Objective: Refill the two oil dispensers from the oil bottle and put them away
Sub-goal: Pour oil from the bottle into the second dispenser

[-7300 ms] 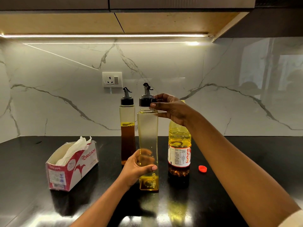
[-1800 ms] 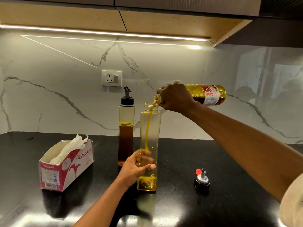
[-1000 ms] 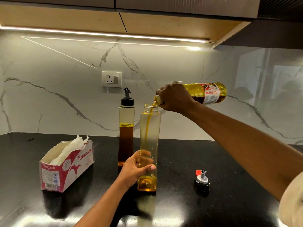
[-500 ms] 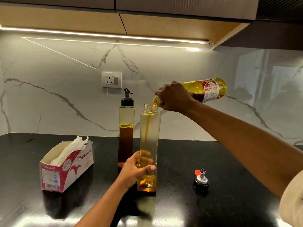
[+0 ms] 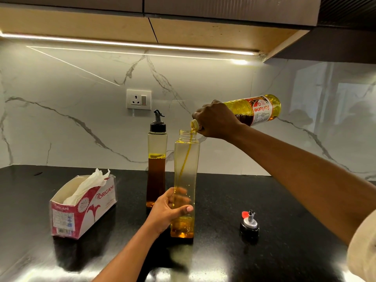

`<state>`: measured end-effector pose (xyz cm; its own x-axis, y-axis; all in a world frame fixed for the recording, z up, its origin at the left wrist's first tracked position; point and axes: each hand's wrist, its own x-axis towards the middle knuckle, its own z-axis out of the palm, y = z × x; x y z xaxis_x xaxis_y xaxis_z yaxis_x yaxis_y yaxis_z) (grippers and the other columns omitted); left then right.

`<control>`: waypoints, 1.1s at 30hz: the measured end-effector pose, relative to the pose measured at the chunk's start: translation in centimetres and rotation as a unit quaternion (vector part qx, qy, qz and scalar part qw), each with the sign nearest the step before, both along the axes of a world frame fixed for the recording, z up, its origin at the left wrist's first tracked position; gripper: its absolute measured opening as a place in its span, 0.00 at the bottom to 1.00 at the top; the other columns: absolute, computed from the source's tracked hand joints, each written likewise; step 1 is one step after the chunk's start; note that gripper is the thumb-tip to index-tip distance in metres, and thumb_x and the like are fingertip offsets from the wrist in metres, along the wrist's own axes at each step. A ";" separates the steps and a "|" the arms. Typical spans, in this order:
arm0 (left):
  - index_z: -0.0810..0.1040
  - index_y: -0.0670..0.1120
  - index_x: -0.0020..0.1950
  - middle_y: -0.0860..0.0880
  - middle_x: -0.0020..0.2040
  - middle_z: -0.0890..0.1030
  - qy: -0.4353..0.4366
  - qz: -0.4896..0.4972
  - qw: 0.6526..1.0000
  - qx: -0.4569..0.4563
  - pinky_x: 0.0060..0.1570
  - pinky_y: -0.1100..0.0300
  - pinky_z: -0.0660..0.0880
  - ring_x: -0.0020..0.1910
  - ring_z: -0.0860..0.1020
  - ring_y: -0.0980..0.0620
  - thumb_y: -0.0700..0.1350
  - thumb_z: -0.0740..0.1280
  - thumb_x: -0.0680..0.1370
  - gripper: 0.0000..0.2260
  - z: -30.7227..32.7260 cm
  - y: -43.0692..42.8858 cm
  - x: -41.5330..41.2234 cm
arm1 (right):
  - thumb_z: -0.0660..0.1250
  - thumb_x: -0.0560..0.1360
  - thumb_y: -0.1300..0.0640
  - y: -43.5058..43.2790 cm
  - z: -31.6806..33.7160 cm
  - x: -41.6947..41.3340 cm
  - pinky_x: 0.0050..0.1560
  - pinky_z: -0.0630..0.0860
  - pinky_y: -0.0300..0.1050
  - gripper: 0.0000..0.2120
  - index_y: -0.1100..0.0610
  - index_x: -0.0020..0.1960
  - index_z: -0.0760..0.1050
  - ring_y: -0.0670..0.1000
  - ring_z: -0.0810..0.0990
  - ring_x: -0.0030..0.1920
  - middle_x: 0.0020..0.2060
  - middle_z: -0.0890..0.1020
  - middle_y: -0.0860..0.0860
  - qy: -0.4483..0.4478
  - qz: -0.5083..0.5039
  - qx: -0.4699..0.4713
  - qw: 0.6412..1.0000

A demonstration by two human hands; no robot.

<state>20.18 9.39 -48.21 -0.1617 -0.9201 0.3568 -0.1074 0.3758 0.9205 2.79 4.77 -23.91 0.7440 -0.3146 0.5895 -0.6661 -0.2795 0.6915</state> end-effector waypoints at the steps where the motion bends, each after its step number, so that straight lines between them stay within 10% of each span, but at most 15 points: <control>1: 0.76 0.52 0.58 0.48 0.50 0.84 0.000 0.001 1.000 -0.001 0.47 0.61 0.79 0.52 0.82 0.53 0.68 0.78 0.52 0.40 0.0 0.0 0.0 | 0.59 0.77 0.50 0.0 0.0 0.0 0.47 0.71 0.47 0.13 0.57 0.49 0.78 0.55 0.81 0.42 0.42 0.83 0.53 0.000 0.002 0.002 1.000; 33: 0.76 0.50 0.58 0.48 0.50 0.84 0.000 0.003 1.000 0.000 0.51 0.55 0.80 0.52 0.83 0.51 0.67 0.79 0.52 0.40 0.0 0.1 0.0 | 0.66 0.72 0.51 0.0 0.3 0.1 0.42 0.74 0.47 0.10 0.57 0.44 0.79 0.55 0.81 0.38 0.37 0.83 0.53 0.024 0.009 -0.021 0.999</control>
